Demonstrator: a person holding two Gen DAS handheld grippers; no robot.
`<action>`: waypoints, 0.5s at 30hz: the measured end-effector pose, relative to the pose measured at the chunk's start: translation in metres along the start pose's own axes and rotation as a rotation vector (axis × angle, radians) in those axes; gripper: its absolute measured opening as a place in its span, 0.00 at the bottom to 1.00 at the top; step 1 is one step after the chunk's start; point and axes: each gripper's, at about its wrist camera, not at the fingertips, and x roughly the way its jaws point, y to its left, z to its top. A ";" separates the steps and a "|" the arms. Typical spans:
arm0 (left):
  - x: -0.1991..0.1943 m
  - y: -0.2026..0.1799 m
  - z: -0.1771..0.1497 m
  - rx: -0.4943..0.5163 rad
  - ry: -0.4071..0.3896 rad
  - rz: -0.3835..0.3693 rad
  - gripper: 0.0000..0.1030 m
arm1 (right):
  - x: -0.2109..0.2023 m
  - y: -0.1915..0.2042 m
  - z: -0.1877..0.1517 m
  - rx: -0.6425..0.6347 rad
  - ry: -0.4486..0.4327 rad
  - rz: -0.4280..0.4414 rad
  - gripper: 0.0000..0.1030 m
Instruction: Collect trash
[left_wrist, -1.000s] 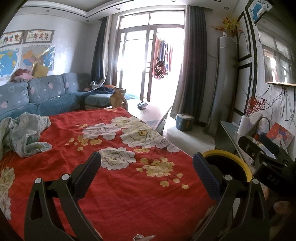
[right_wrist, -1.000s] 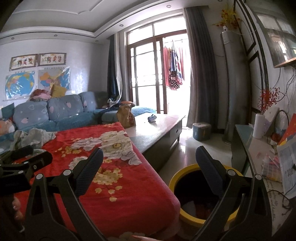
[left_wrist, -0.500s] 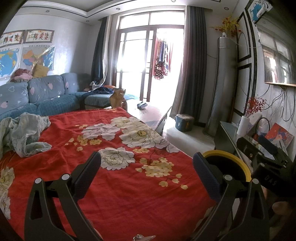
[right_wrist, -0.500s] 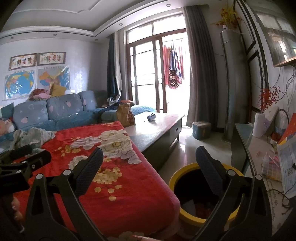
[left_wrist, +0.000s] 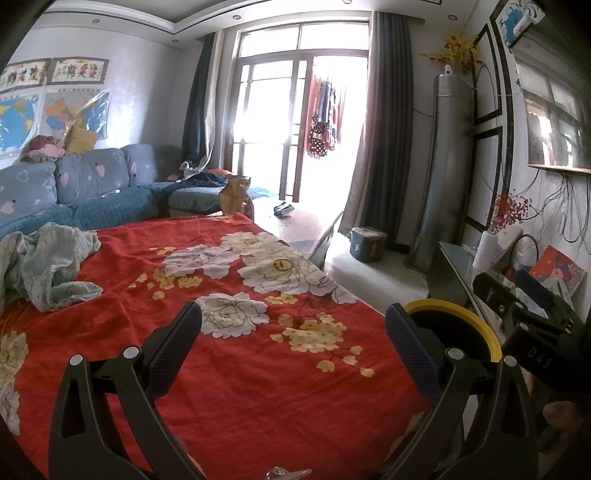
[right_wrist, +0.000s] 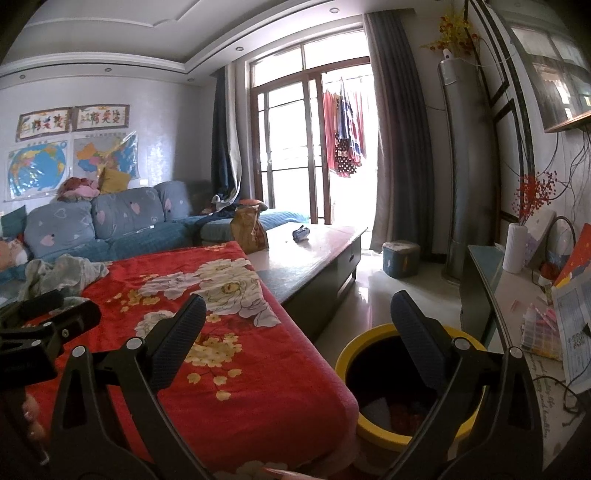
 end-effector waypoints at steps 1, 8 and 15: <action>0.000 0.000 0.000 0.000 0.000 0.000 0.94 | 0.000 0.000 0.000 0.000 0.001 0.001 0.89; 0.006 0.004 0.004 -0.026 0.034 0.003 0.94 | 0.007 0.006 0.001 -0.014 0.037 0.039 0.89; -0.008 0.108 0.001 -0.180 0.120 0.210 0.94 | 0.056 0.110 0.016 -0.105 0.216 0.334 0.90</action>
